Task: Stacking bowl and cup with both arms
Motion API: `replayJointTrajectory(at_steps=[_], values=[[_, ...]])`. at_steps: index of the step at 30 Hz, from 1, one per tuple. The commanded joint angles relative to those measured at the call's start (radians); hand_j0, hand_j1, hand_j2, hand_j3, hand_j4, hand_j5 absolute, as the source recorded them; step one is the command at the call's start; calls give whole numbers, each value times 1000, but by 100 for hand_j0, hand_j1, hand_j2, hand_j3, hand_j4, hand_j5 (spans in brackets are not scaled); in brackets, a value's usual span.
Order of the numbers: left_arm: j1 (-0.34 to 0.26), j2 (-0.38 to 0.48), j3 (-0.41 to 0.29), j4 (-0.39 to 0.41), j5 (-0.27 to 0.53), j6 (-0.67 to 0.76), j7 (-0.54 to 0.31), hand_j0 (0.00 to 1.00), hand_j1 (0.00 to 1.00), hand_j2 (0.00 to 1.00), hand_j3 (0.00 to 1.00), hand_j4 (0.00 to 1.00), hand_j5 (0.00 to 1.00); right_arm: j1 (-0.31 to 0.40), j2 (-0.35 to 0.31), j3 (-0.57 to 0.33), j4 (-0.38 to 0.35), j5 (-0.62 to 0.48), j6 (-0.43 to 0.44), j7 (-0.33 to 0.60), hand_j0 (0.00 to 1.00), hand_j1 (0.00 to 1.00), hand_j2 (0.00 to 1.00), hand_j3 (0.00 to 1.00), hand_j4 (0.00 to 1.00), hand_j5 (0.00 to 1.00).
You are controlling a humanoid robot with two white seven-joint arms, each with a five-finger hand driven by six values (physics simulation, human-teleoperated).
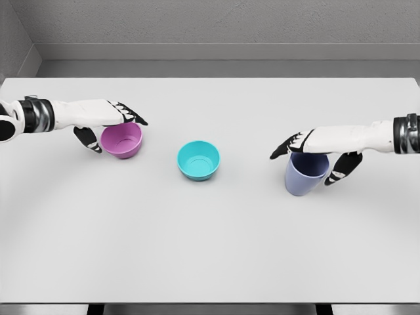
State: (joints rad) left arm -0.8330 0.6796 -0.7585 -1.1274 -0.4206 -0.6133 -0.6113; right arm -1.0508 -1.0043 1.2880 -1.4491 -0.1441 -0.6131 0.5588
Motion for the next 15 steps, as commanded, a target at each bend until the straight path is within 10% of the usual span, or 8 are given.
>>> replayJointTrajectory(at_steps=[1, 15], values=[[0, -2, 1, 3, 5, 2, 0, 100, 100, 100, 100, 100, 100, 0, 0, -1, 0, -6, 2, 1, 100, 100, 100, 100, 100, 100], [2, -31, 1, 37, -15, 2, 0, 100, 100, 100, 100, 100, 100, -2, -13, 2, 1, -6, 2, 1, 100, 100, 100, 100, 100, 100]])
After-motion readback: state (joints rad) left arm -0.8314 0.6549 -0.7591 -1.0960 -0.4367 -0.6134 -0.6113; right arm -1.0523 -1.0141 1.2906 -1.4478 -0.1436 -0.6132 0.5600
